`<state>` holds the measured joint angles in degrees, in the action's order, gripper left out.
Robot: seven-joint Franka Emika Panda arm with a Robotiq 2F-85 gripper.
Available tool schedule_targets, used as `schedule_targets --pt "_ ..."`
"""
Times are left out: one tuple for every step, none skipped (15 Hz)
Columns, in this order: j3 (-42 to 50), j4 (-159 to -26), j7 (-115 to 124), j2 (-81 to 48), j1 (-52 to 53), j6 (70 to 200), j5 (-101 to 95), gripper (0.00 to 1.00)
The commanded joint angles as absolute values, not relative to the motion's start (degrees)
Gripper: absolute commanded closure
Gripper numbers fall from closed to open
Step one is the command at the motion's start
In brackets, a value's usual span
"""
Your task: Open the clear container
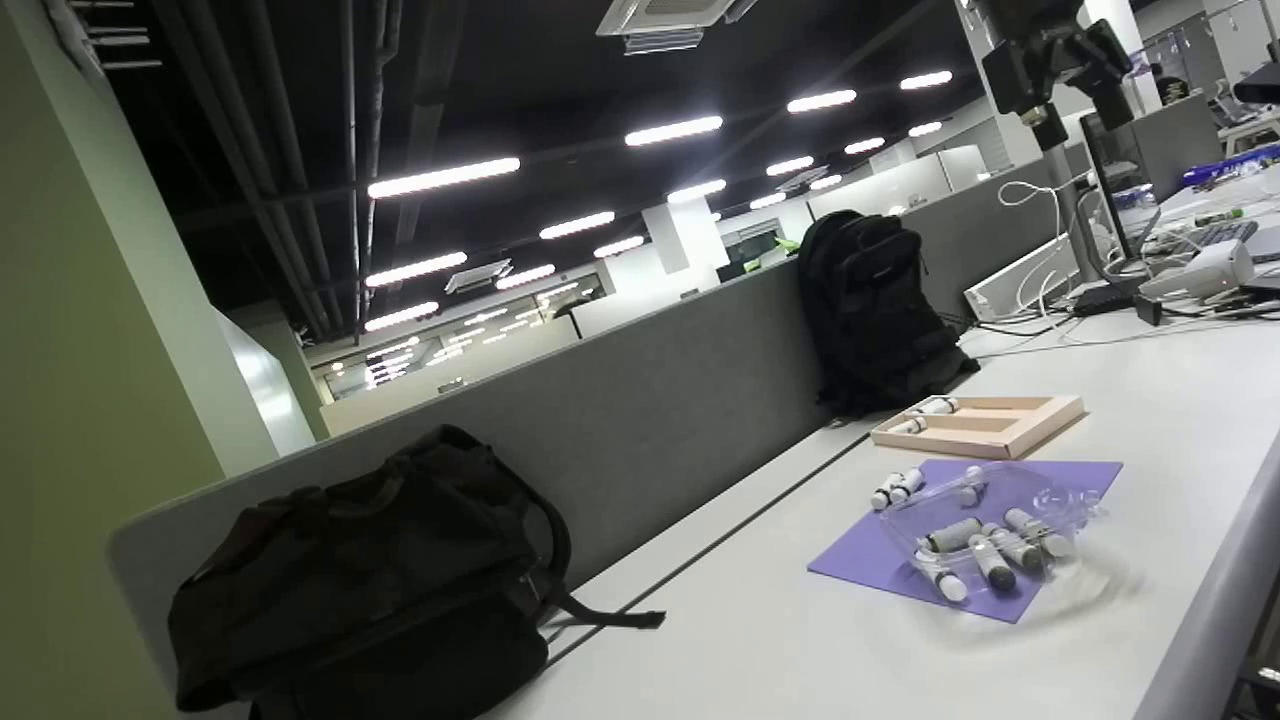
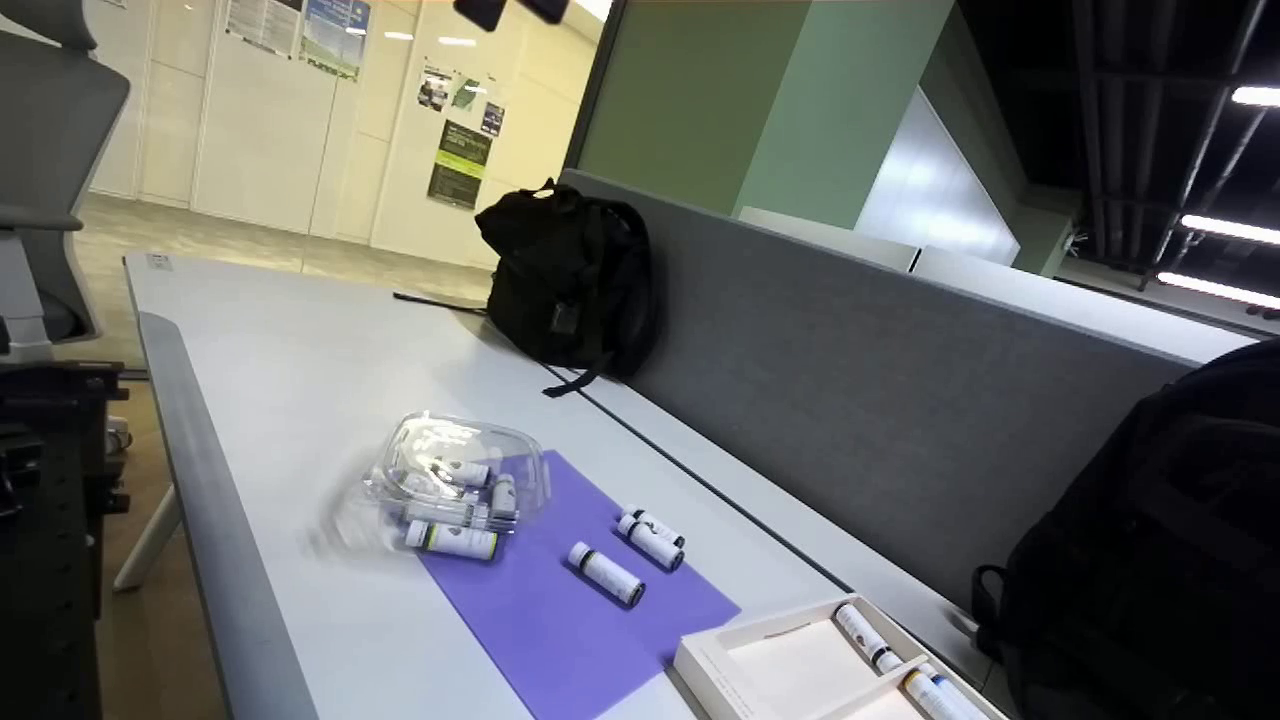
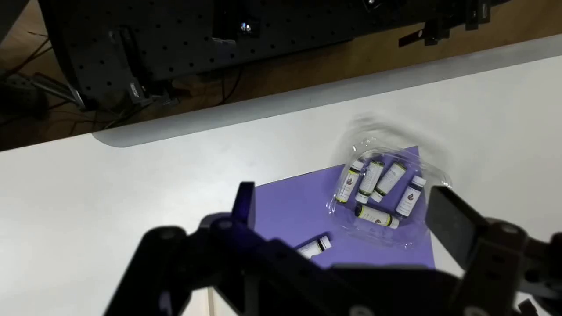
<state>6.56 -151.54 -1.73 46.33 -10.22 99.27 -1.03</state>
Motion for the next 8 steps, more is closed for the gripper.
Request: schedule_targets --pt "7.11 -152.42 -0.70 46.40 -9.57 100.44 -0.21 0.00" --pt "6.86 -152.98 1.54 45.43 -9.87 100.67 1.36 0.00" --pt "7.02 -153.37 2.66 44.51 -10.00 100.65 2.80 0.00" --pt "7.25 -154.65 3.57 43.76 -10.27 102.28 4.34 0.00" --pt "7.44 -155.65 4.36 42.94 -10.50 103.48 5.87 0.00" --pt "7.67 -157.21 4.99 42.25 -10.74 106.01 7.52 0.00" --pt "7.84 -158.51 5.55 41.56 -10.96 108.57 9.23 0.00" --pt "8.06 -160.31 5.56 41.08 -11.05 112.65 10.94 0.00"
